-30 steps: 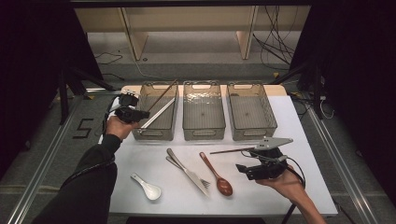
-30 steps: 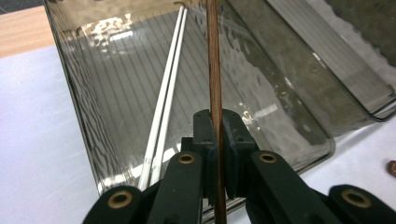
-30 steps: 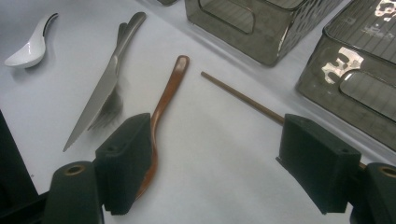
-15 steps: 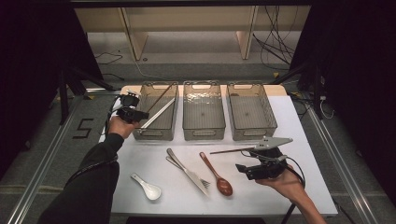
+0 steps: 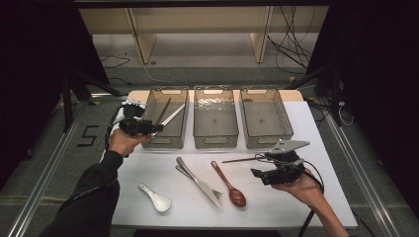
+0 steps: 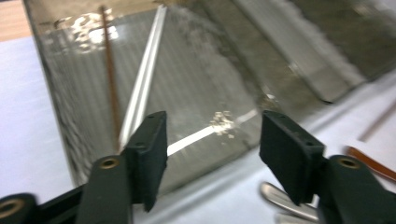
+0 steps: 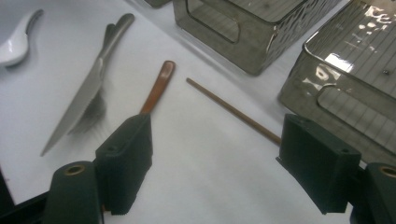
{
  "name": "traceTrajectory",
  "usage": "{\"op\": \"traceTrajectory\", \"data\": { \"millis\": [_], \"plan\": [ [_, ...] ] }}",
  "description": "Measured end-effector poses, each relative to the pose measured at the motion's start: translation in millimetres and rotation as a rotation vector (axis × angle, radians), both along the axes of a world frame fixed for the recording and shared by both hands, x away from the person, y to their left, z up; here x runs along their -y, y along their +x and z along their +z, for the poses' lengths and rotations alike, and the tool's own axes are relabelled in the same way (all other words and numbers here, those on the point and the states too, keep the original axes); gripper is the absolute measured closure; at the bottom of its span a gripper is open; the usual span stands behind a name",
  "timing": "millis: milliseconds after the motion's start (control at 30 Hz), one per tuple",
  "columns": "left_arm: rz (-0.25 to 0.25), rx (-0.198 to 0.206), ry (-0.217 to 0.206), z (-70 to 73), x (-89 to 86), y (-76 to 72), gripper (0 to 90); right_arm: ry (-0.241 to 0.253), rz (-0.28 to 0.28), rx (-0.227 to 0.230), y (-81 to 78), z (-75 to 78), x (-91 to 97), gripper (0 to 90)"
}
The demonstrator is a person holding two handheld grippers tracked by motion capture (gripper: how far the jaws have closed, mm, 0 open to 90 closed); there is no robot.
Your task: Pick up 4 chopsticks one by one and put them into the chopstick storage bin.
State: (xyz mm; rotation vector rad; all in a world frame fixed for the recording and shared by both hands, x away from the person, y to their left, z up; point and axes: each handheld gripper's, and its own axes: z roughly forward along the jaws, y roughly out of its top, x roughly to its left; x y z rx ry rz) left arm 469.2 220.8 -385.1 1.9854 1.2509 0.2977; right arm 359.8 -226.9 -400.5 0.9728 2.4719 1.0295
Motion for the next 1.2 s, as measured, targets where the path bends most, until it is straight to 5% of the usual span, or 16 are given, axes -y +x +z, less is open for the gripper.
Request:
{"op": "traceTrajectory", "data": {
  "millis": [233, 333, 633, 767, 1200],
  "plan": [
    [-0.101, 0.044, -0.017, 5.7, 6.1, -39.4, 29.8, -0.132, 0.046, -0.017, 28.4, -9.6, -2.5, 29.1],
    [-0.140, 0.059, -0.014, 4.7, 10.3, -57.1, 27.4, -0.183, 0.069, -0.060, 42.4, -15.7, -2.1, 30.5],
    [-0.198, 0.110, -0.084, 7.1, 18.2, -101.2, 22.6, -0.268, 0.056, -0.133, 79.0, -32.3, -3.1, 38.4],
    [-0.220, 0.121, -0.070, 2.4, 23.6, -112.2, 19.8, -0.317, 0.032, -0.163, 87.8, -43.8, -0.6, 40.3],
    [-0.230, 0.112, -0.071, -7.4, 29.8, -122.1, 19.3, -0.346, 0.017, -0.215, 102.0, -59.7, 2.6, 46.8]
  ]
}}
